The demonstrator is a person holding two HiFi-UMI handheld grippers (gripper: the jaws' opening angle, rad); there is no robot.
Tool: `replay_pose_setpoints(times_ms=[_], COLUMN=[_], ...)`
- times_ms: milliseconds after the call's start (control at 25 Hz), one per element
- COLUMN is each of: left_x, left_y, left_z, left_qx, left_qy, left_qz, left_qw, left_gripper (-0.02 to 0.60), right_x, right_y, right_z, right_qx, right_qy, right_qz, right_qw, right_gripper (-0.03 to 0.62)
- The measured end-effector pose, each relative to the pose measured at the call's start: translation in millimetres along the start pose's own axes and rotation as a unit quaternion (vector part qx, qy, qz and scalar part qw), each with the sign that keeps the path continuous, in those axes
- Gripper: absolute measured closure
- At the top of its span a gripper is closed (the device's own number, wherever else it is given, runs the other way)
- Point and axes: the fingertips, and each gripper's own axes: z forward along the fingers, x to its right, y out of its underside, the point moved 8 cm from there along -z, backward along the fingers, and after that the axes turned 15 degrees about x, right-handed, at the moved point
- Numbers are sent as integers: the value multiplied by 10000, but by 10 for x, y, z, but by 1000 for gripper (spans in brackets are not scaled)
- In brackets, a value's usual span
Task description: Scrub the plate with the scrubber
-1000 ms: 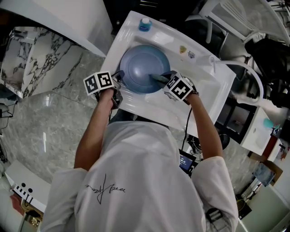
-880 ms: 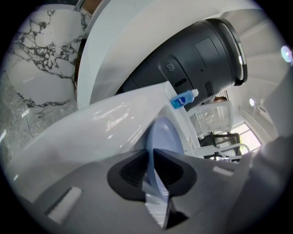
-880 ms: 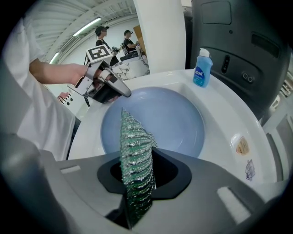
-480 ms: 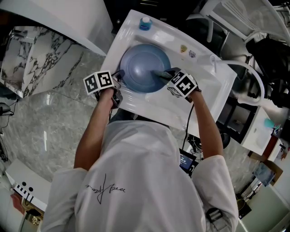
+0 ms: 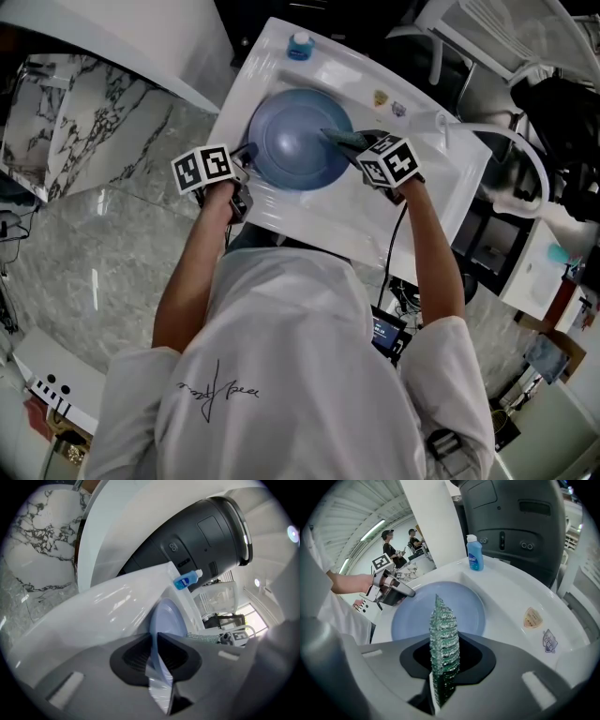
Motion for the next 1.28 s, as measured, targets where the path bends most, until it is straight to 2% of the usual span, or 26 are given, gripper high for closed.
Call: replay_pose_setpoints(times_ms=[240,600,1120,1280], left_x=[4,6,12,21], left_y=[0,0,5,17], left_z=[-7,-3,11,15], left_qx=[4,12,26,27], left_qy=[-4,-24,-47,-44], left_qz=[-5,9,10,1], left_qw=[10000,10000,10000,10000], left_gripper=[479,480,480,480], right_x=[135,280,284,208], right_y=[-34,-132,-292,-403], right_z=[-37,-79,-76,-31], right_qx=[148,372,460,657], right_qy=[206,655,937,803], right_qz=[161,-6,-10,217], right_qw=[9995,9972,9945,9944], right_gripper=[531,531,531,531])
